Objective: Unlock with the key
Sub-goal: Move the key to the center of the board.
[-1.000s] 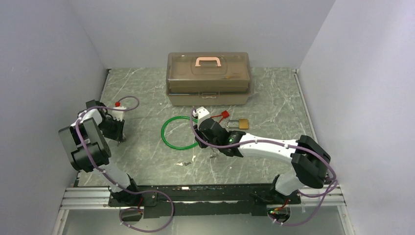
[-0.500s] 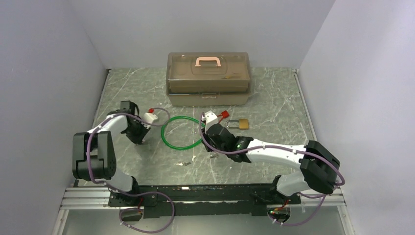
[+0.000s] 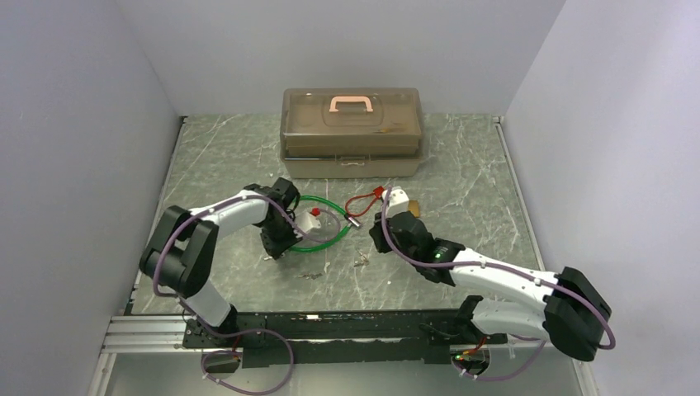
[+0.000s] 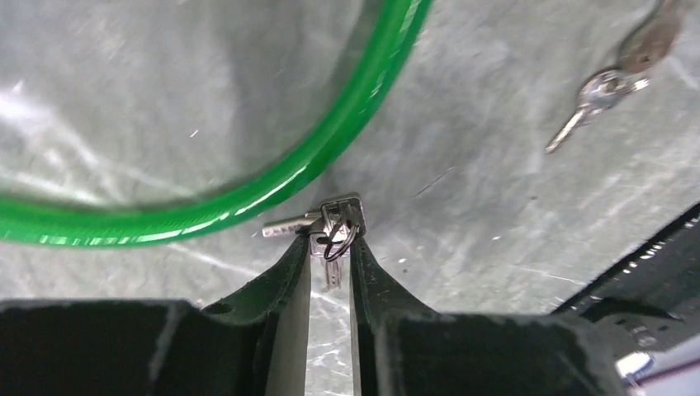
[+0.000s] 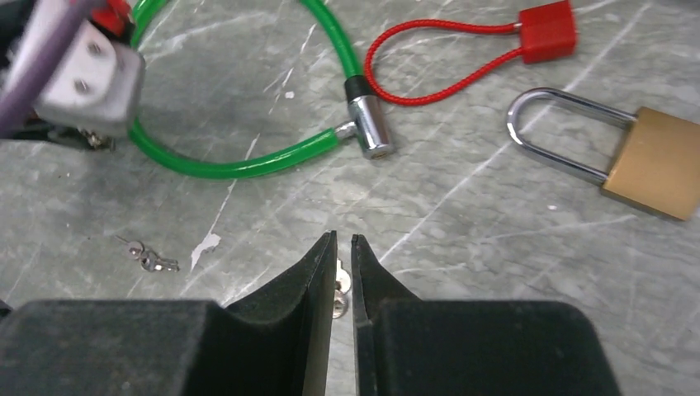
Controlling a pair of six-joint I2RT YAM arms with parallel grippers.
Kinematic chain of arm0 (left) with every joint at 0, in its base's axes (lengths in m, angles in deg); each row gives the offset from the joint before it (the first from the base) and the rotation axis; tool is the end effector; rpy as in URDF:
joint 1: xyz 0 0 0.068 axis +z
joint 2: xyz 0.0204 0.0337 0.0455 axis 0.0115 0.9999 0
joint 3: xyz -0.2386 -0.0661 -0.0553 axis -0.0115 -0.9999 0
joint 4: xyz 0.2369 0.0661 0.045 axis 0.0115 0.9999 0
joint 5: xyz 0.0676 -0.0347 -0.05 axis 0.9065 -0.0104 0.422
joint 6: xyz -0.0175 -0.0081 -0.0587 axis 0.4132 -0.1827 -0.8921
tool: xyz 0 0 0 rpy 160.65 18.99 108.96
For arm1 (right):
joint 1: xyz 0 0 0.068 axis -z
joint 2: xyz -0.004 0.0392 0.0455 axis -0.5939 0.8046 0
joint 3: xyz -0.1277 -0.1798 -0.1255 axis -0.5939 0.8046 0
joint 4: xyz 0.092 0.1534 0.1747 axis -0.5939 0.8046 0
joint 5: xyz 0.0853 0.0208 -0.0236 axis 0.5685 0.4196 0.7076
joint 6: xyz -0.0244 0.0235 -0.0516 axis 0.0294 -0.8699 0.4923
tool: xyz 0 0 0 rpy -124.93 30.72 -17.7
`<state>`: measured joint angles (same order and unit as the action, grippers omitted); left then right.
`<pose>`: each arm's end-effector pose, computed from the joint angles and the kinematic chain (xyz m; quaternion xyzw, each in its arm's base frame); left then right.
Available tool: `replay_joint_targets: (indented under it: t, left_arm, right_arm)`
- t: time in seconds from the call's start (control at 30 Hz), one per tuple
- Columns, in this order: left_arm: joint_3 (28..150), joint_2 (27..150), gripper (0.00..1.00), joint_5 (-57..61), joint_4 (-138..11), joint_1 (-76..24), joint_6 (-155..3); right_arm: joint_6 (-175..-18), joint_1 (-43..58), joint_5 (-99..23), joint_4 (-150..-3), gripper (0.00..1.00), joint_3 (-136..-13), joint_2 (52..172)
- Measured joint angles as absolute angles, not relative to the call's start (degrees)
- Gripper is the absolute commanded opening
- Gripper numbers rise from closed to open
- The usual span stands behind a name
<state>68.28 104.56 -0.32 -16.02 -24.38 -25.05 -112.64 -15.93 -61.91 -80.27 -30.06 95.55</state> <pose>0.2257 -0.1149 0.1347 0.5365 0.8379 -0.0861 0.0523 0.1602 0.1865 0.1967 -0.1504 0.8479 0.2057 0.4649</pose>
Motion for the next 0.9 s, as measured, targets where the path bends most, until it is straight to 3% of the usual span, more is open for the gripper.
replay_joint_targets:
  t: [0.23,0.47,0.83,0.9]
  left_arm:
    - [75.8,112.5,0.00,-2.8,-7.4,-35.0,-27.5]
    - [88.1,124.0,0.00,-14.6,1.0,-43.5,-29.8]
    - [108.0,134.0,0.00,-20.3,2.8,-46.0,-29.9]
    - [110.9,135.0,0.14,-20.2,4.2,-46.0,-29.9]
  right_arm:
    - [-112.8,-10.9,-61.7,-80.2,0.14,-26.3,89.0]
    - [-113.2,-8.2,-61.1,-80.2,0.14,-23.9,84.1]
    - [-114.8,-6.9,-62.5,-79.8,0.15,-22.3,79.6]
    - [-115.0,-6.7,-63.1,-79.8,0.15,-22.0,79.4]
